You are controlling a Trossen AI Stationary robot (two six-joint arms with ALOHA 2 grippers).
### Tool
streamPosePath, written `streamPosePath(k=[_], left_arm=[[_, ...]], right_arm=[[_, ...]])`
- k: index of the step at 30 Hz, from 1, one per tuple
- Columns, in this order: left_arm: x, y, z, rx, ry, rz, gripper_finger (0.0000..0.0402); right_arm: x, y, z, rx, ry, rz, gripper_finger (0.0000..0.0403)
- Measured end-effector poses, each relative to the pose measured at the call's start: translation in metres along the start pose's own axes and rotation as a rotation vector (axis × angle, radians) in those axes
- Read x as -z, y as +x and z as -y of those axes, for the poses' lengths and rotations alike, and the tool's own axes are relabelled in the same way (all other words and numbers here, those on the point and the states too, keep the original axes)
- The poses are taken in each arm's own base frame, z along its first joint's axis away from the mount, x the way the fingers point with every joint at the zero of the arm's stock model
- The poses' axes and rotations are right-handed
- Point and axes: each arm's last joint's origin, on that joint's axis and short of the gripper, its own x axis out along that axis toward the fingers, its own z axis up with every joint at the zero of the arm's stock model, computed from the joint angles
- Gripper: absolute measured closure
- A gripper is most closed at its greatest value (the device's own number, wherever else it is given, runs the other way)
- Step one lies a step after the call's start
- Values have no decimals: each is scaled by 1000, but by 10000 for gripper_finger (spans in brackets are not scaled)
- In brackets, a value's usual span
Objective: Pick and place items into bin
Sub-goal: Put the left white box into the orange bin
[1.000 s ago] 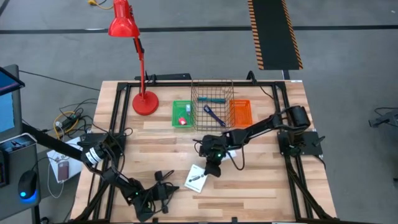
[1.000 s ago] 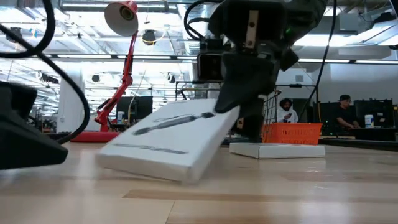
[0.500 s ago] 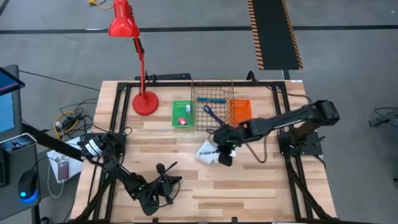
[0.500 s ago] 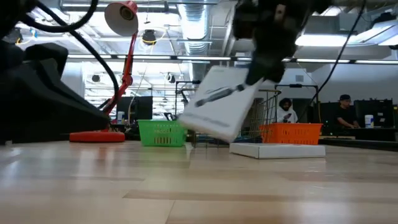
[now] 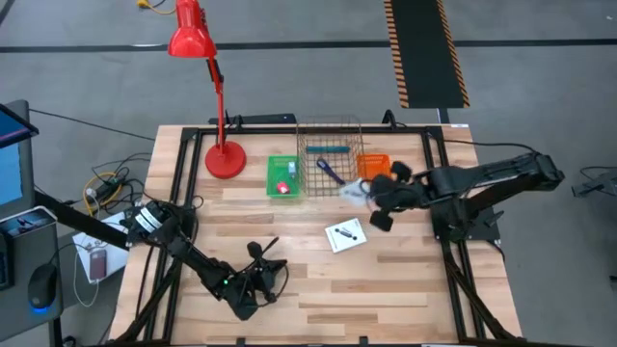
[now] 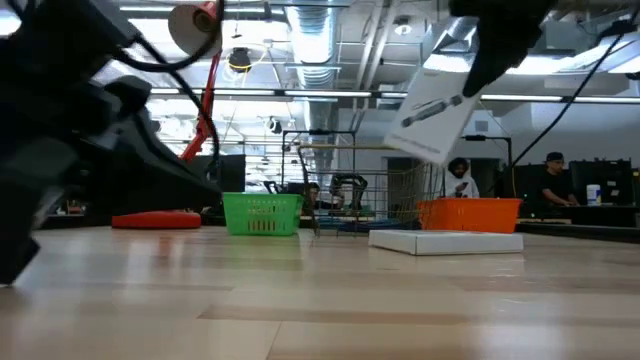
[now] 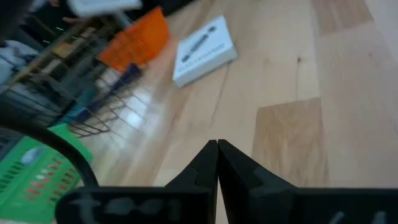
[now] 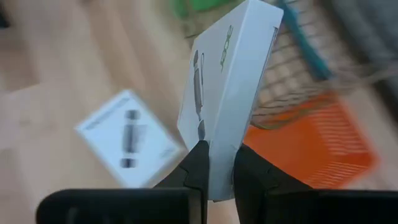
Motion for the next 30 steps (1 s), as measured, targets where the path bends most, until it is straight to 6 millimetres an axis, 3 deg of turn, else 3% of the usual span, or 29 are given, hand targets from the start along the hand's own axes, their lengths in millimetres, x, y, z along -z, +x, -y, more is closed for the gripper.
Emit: streamPosePath(k=[6, 13, 22, 30], left_arm=[[-11, 11, -30, 106, 10, -42, 401], [-31, 17, -66, 170, 17, -15, 401], [-47, 42, -91, 267, 82, 70, 401], [-47, 64, -111, 303, 74, 87, 401]], right_arm=[[6, -23, 20, 140, 25, 99, 366], [12, -32, 43, 287, 56, 106, 366], [12, -19, 75, 418, 158, -19, 366], [10, 1, 106, 320, 326, -187, 366]])
